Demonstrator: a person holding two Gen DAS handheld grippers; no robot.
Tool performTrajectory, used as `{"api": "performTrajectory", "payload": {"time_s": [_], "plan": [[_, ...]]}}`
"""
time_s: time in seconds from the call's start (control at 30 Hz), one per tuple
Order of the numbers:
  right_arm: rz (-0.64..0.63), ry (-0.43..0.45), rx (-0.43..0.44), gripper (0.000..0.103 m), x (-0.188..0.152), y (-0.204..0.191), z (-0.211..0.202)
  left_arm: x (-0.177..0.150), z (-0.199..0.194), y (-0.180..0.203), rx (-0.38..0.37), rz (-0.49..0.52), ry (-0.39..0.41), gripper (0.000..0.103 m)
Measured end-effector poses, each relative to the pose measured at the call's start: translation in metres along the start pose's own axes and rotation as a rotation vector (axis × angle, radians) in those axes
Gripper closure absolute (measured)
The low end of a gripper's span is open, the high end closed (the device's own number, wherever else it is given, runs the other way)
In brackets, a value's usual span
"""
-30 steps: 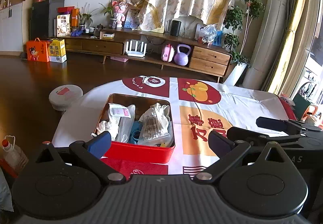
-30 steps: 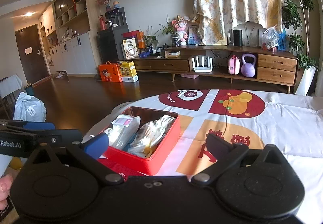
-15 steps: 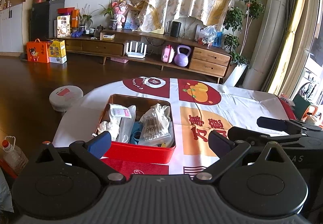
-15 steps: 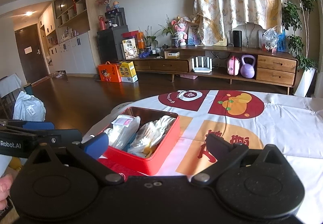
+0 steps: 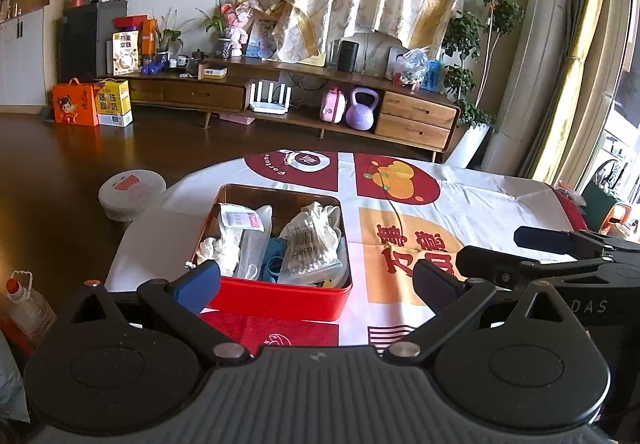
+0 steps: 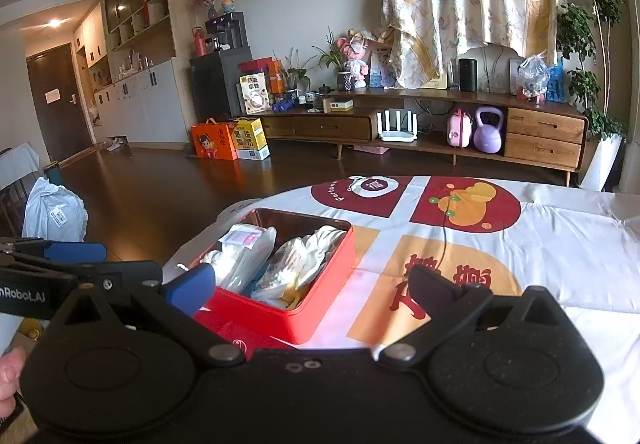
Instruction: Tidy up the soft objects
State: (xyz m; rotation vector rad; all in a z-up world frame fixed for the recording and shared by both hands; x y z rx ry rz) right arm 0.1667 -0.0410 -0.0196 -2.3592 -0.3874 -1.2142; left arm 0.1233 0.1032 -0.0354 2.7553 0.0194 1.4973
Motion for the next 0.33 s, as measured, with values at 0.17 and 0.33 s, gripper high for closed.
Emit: {"api": "performTrajectory", "payload": {"time_s": [0.17, 0.33], "plan": [[0.002, 0.001, 0.001, 0.000, 0.0000, -0.0001, 0.0000, -0.0004, -0.0015, -0.0023, 0.009, -0.001, 0.007, 0.000], [0.004, 0.001, -0.001, 0.000, 0.0002, -0.0004, -0.0003, -0.0010, -0.0017, -0.0034, 0.009, -0.004, 0.007, 0.000]]}}
Point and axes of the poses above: each gripper's, at about its wrist camera, not at the fingertips, and z roughly the way its jaws point, y to its right, x to its top, the point moved 6 cm from there along z, roughly the way its jaws point, and after that the axes turned 10 degrees about z, right-handed, at the moved point
